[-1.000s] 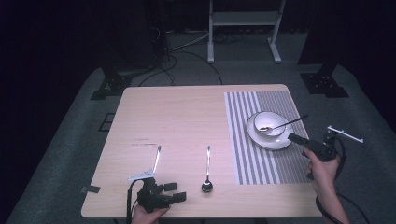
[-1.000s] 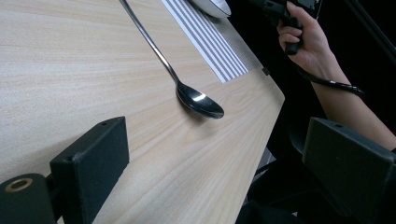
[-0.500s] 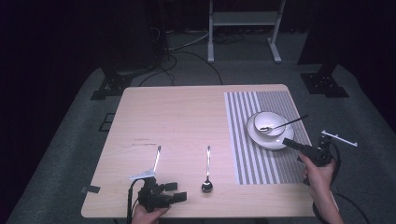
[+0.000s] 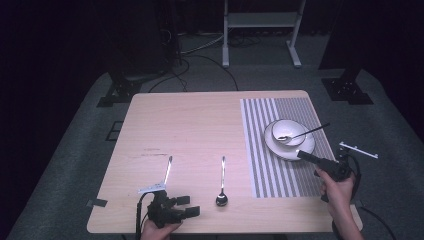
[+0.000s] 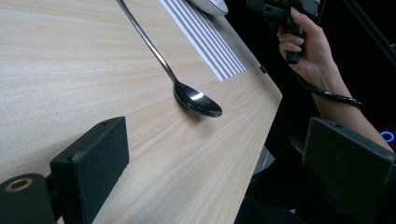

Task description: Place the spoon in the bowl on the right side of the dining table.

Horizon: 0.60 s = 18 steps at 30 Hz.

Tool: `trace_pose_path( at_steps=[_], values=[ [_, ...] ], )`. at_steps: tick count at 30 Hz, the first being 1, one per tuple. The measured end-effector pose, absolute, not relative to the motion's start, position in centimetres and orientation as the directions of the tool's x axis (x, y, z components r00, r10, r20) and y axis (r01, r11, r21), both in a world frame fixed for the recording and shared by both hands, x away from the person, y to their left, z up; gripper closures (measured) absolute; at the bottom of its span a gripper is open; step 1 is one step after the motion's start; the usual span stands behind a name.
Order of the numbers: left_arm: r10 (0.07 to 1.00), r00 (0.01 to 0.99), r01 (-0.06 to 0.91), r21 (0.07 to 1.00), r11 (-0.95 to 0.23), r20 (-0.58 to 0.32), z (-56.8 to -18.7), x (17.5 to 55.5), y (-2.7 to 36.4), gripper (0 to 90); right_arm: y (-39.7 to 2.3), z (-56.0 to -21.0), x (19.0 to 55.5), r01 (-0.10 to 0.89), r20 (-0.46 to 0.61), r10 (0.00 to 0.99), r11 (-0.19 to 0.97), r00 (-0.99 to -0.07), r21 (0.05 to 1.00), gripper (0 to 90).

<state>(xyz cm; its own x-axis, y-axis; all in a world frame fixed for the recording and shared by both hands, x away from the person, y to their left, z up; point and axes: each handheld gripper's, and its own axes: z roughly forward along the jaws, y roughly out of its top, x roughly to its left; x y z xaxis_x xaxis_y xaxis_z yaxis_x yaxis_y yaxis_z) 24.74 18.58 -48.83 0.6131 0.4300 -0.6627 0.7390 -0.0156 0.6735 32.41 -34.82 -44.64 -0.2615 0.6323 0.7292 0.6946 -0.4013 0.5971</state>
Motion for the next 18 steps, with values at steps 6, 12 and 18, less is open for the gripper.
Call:
trace_pose_path(
  at_steps=[6, 12, 18],
  values=[
    [0.43, 0.615, 0.738, 0.675, -0.017, -0.661, -48.8, 24.7, 18.7, 5.7, -34.2, -44.4, 32.1, 0.694, 0.72, 0.638, -0.388, -0.272, 0.606, 54.0],
    [0.43, 0.612, 0.739, 0.674, -0.011, -0.664, -48.8, 24.7, 18.8, 5.7, -33.7, -44.7, 32.0, 0.7, 0.724, 0.625, -0.376, -0.291, 0.606, 52.0],
    [0.432, 0.609, 0.738, 0.674, -0.003, -0.665, -48.7, 24.7, 18.9, 5.7, -33.2, -44.5, 31.7, 0.706, 0.721, 0.623, -0.36, -0.305, 0.61, 51.0]
  ],
)
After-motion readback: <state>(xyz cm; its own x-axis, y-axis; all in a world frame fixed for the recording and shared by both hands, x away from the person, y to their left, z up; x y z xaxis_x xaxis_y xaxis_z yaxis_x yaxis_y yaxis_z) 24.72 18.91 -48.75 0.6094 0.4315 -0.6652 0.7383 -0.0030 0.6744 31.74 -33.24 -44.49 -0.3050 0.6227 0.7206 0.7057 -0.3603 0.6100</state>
